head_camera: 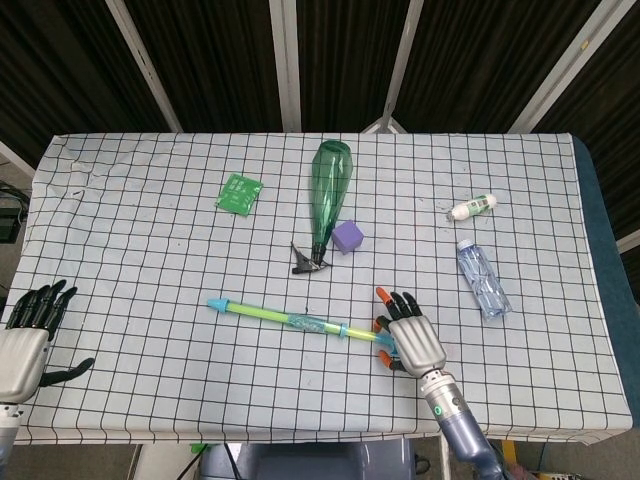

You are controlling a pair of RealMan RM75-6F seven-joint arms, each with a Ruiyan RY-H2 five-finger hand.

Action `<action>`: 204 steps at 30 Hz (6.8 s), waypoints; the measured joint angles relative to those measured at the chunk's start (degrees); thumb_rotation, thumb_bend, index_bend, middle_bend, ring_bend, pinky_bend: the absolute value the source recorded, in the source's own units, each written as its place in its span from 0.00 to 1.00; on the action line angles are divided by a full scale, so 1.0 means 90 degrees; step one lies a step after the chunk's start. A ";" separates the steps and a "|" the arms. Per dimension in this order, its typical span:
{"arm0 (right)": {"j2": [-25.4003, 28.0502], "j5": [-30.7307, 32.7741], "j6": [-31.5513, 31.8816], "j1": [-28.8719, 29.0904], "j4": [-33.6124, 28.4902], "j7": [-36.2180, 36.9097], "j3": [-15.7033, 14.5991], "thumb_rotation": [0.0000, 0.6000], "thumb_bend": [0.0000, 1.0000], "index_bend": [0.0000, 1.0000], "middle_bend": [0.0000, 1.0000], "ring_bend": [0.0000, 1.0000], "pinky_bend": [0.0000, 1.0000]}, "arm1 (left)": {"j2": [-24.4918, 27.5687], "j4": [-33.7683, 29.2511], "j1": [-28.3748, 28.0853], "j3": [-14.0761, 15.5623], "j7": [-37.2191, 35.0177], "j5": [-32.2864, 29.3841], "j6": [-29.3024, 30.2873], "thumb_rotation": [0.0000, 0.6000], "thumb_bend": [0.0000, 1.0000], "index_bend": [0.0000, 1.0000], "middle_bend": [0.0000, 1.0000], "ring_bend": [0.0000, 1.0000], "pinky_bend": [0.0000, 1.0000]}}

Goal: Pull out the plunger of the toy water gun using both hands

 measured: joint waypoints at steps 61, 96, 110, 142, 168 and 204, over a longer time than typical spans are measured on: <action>0.0103 0.0786 0.0202 0.0529 0.0108 -0.0048 -0.0124 1.00 0.42 0.67 0.17 0.00 0.00 | -0.0019 -0.0405 -0.2659 -0.0869 0.1847 -0.0875 -0.3381 1.00 0.26 0.34 0.09 0.00 0.00; 0.0186 0.0924 0.0295 0.0649 0.0047 -0.0056 -0.0249 1.00 0.42 0.67 0.17 0.00 0.00 | -0.2543 0.0855 -0.3757 -0.0734 0.3264 -0.2745 -0.3750 1.00 0.48 0.38 0.12 0.00 0.00; 0.0177 0.0940 0.0365 0.0661 0.0009 -0.0105 -0.0328 1.00 0.43 0.67 0.17 0.00 0.00 | -0.2715 0.0882 -0.3842 -0.0677 0.3146 -0.2883 -0.3553 1.00 0.53 0.54 0.16 0.00 0.00; 0.0961 0.0712 0.0799 0.0529 -0.0512 -0.0047 -0.0290 1.00 0.43 0.67 0.17 0.00 0.00 | -0.1448 0.0120 -0.3226 -0.0108 0.2335 -0.2233 -0.2835 1.00 0.53 0.60 0.18 0.00 0.00; 0.1545 0.0852 0.0846 0.0431 -0.0500 0.0226 -0.0177 1.00 0.43 0.67 0.17 0.00 0.00 | -0.0710 0.0021 -0.2908 0.0126 0.1899 -0.1776 -0.2683 1.00 0.53 0.60 0.18 0.00 0.00; 0.1901 0.1071 0.0775 0.0352 -0.0220 0.0471 -0.0159 1.00 0.43 0.66 0.17 0.00 0.00 | -0.0659 0.0119 -0.2793 0.0044 0.1916 -0.1771 -0.2750 1.00 0.51 0.58 0.15 0.00 0.00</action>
